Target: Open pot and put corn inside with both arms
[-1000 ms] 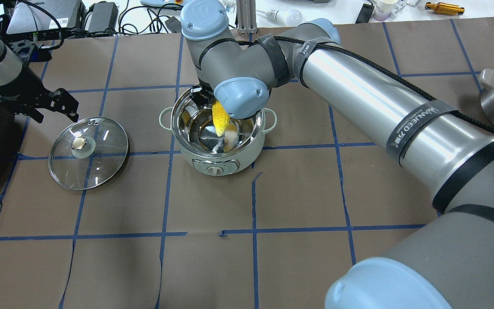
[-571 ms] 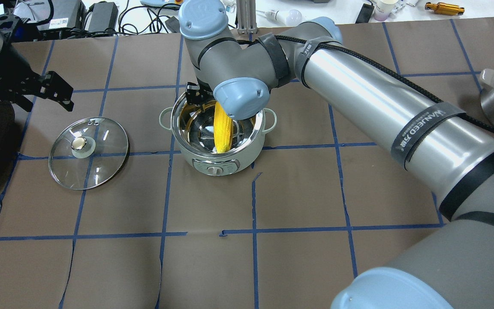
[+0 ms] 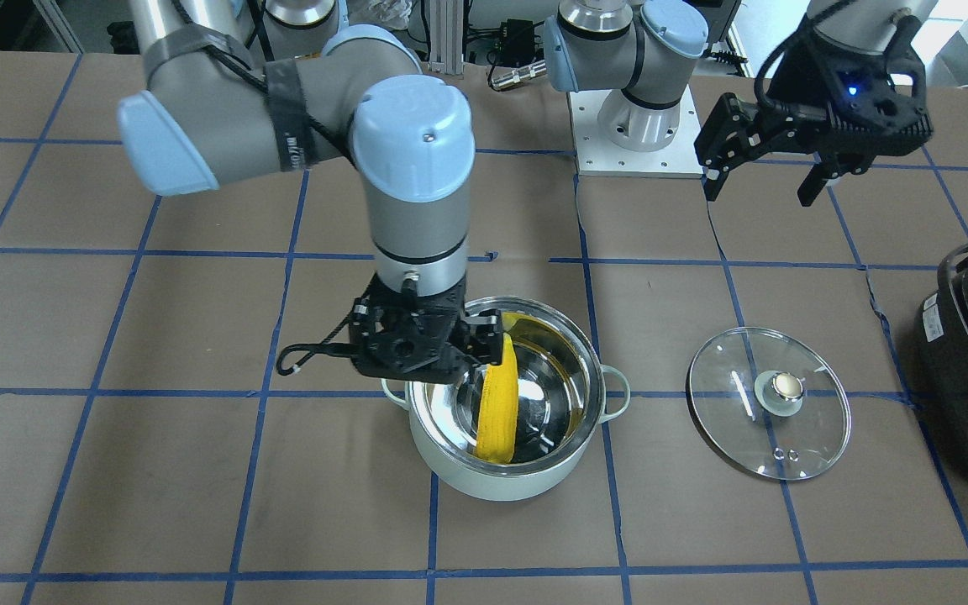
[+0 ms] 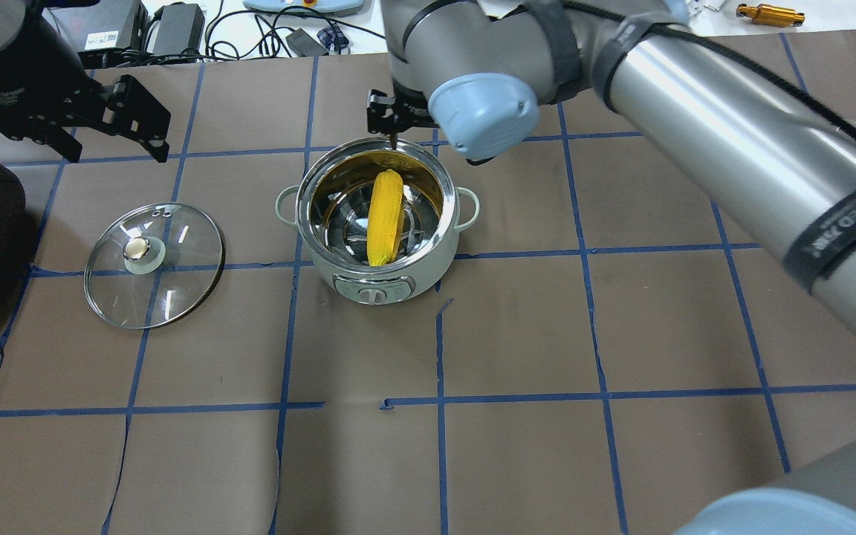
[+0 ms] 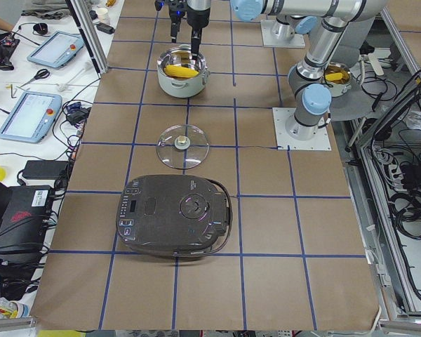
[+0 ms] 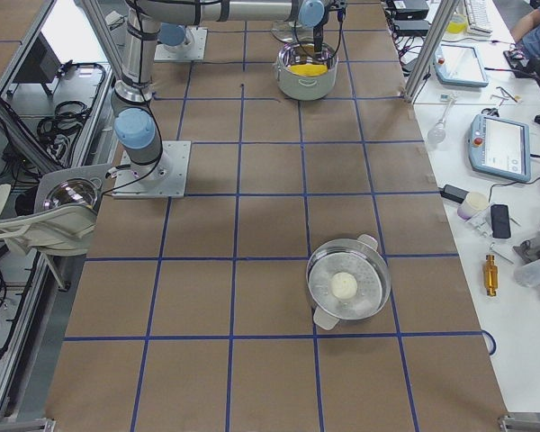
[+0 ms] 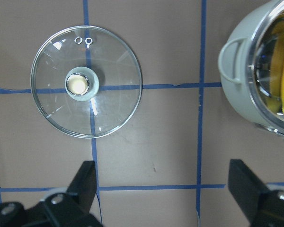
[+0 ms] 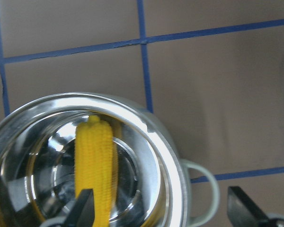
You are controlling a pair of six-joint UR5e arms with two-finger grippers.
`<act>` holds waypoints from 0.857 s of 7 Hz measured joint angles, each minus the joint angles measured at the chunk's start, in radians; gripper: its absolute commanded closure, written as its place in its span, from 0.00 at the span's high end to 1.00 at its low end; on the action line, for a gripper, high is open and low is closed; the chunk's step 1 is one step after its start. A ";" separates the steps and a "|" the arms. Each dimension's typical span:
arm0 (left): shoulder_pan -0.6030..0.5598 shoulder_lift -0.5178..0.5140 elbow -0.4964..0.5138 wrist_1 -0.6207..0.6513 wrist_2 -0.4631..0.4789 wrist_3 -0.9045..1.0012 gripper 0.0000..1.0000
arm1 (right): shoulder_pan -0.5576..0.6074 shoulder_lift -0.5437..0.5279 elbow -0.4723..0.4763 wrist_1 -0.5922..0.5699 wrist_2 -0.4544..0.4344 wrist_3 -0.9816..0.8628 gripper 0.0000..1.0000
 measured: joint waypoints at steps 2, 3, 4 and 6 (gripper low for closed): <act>-0.054 -0.020 0.036 0.005 -0.010 -0.123 1.00 | -0.155 -0.096 0.002 0.152 0.000 -0.102 1.00; -0.067 -0.037 0.038 0.064 -0.012 -0.147 1.00 | -0.216 -0.147 0.005 0.245 0.000 -0.163 1.00; -0.074 -0.053 0.037 0.120 -0.010 -0.145 1.00 | -0.270 -0.198 0.015 0.322 0.000 -0.239 1.00; -0.081 -0.056 0.029 0.170 -0.002 -0.122 1.00 | -0.336 -0.281 0.080 0.373 0.003 -0.357 1.00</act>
